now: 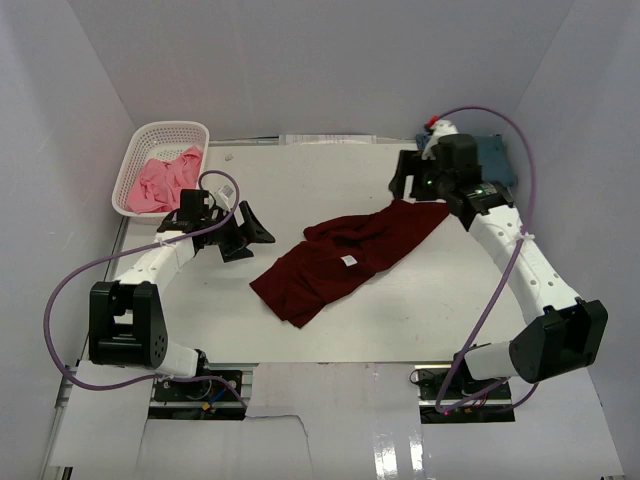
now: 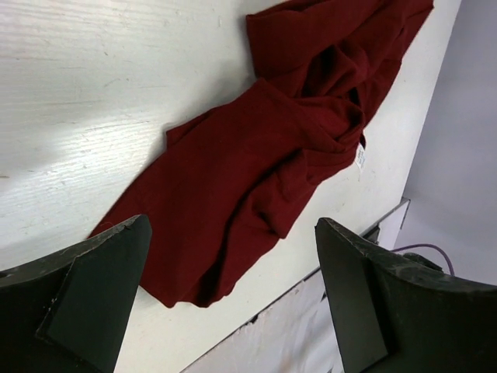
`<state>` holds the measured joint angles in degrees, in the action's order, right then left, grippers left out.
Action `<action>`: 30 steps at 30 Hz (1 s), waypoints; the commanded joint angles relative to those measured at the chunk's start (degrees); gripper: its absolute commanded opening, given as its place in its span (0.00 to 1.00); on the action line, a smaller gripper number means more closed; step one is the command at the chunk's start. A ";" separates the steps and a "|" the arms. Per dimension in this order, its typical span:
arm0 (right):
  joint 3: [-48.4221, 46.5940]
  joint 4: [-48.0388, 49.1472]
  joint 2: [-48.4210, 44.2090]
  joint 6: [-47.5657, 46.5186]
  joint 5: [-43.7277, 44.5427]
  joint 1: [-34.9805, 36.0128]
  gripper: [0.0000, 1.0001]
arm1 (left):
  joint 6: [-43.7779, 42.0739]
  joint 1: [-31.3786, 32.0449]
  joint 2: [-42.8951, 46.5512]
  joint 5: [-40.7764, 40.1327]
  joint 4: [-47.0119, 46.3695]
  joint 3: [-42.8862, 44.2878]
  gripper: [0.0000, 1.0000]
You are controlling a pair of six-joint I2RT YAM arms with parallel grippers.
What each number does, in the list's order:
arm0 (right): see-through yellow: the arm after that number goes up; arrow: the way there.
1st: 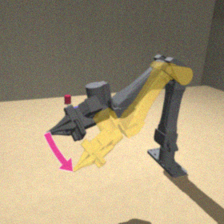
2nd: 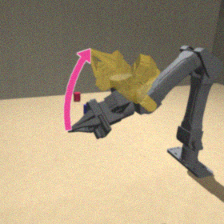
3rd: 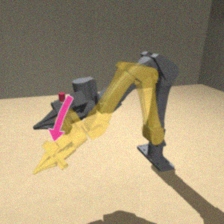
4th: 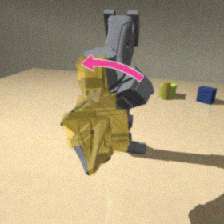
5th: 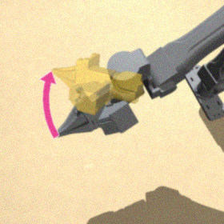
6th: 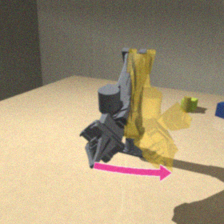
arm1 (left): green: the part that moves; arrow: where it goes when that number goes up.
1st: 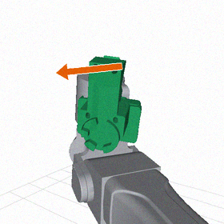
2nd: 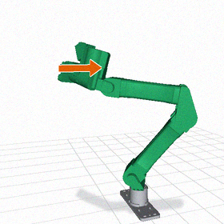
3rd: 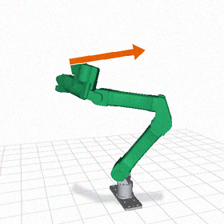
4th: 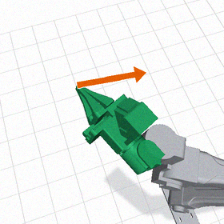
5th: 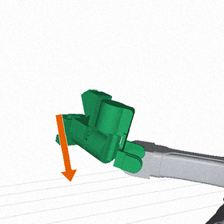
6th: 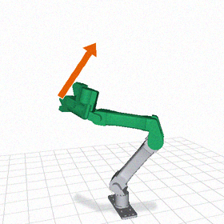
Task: Fold and stack the t-shirts
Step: Flatten out the tshirt
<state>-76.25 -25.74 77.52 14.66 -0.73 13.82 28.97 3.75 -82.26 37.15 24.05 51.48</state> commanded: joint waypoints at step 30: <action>-26.31 -10.03 40.42 -21.77 4.86 55.08 0.65 | 20.51 -38.99 2.63 7.94 -17.19 -6.22 0.98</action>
<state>-97.14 -34.92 115.81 -2.90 -0.67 67.96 48.64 -34.13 -80.55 43.09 9.17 44.40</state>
